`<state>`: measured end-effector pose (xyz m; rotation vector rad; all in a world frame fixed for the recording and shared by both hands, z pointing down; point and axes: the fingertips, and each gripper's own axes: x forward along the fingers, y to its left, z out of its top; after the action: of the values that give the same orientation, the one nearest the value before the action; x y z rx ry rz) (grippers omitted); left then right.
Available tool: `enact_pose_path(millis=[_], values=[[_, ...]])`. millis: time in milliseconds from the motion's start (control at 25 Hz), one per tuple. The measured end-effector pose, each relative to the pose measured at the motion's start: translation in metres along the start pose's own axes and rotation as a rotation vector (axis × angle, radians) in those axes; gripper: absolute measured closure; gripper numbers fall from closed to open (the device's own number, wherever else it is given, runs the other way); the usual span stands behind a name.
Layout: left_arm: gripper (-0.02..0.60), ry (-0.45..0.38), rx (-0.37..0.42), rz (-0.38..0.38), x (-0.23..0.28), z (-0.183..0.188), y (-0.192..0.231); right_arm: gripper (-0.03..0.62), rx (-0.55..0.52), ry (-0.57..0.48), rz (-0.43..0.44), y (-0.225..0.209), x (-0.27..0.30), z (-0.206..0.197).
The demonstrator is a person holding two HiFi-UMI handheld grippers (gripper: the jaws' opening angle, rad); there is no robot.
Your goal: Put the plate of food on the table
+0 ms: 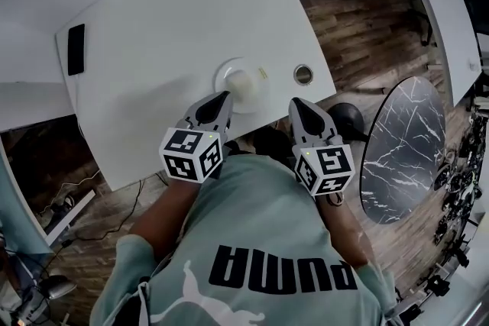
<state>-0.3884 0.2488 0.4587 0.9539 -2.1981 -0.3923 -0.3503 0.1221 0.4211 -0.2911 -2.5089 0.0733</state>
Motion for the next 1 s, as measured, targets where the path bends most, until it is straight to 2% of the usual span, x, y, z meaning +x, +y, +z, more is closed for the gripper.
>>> enact_pose_path(millis=[200, 440, 800, 1000], values=[[0.571, 0.037, -0.043, 0.025, 0.008, -0.011, 0.019, 0.586, 0.037, 0.058, 0.05, -0.002, 0.024, -0.012], [0.511, 0.086, -0.087, 0.077, 0.018, -0.02, 0.037, 0.586, 0.111, 0.165, 0.136, -0.007, 0.054, -0.039], [0.474, 0.176, -0.128, 0.148, 0.039, -0.035, 0.064, 0.583, 0.22, 0.279, 0.179, -0.023, 0.09, -0.066], [0.46, 0.231, -0.152, 0.169, 0.05, -0.047, 0.076, 0.552, 0.333, 0.323, 0.223, -0.028, 0.104, -0.078]])
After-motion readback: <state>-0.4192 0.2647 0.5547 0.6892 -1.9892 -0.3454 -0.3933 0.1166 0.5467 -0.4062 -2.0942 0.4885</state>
